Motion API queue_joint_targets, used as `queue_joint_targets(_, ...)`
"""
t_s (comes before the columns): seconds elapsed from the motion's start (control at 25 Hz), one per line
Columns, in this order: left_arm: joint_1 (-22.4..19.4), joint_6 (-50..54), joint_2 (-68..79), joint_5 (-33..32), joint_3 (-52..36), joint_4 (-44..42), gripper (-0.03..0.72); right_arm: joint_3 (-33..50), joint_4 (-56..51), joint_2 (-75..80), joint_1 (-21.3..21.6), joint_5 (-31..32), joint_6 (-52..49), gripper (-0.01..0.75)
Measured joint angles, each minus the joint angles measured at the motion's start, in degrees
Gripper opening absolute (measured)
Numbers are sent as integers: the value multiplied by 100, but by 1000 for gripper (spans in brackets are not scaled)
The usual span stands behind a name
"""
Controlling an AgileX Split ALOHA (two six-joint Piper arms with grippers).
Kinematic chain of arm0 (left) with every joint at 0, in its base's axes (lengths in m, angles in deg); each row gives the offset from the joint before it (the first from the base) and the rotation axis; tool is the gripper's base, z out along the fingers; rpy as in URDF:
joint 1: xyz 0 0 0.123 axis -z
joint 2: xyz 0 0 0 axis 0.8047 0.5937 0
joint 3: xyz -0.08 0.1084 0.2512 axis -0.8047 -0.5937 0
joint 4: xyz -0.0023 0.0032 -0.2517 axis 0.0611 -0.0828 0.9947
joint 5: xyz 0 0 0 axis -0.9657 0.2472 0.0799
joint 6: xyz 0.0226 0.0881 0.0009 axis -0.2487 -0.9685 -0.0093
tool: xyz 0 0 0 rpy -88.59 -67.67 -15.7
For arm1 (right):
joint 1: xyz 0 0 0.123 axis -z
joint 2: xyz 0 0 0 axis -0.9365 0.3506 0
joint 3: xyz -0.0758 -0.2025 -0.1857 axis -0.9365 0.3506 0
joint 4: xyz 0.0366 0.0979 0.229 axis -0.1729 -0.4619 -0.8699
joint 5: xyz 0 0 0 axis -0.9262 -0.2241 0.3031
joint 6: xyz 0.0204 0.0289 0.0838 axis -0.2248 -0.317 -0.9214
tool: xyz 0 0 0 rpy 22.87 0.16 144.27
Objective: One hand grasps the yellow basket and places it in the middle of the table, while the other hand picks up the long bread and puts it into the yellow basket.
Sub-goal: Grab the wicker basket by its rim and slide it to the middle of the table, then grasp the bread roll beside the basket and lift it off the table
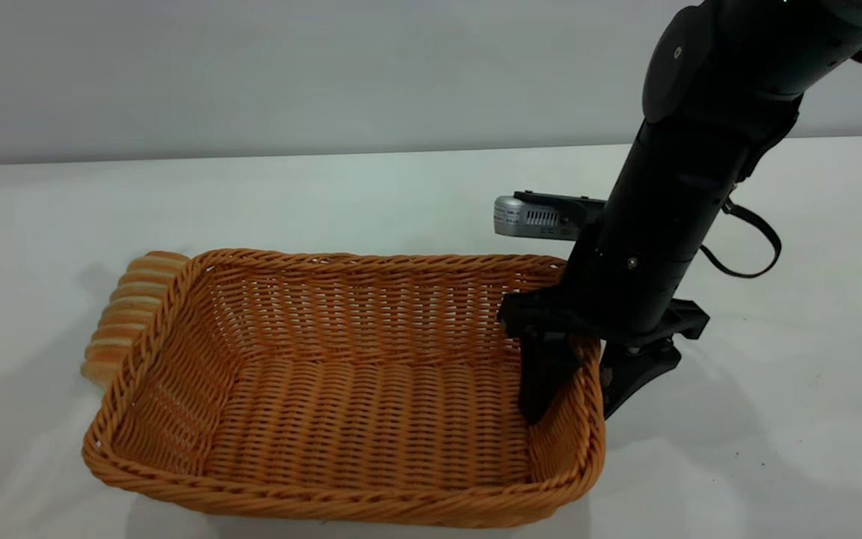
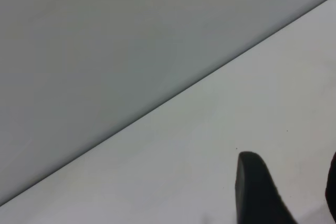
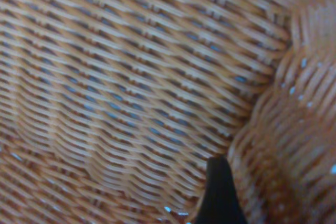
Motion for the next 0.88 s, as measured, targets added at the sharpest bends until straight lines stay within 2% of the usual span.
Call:
queue_joint_targets(0.48,0,0,0,-11,0,0,395,6,661,-1563,836,179,-230,556)
queue_joint_targets(0.72,0,0,0,-31,0,0,395,17,1599,-2958,894,566,-356,507)
queue_joint_targets(0.88,0,6,0,-41,0,0,395,29,2226,-4011,894,1125,-451,477)
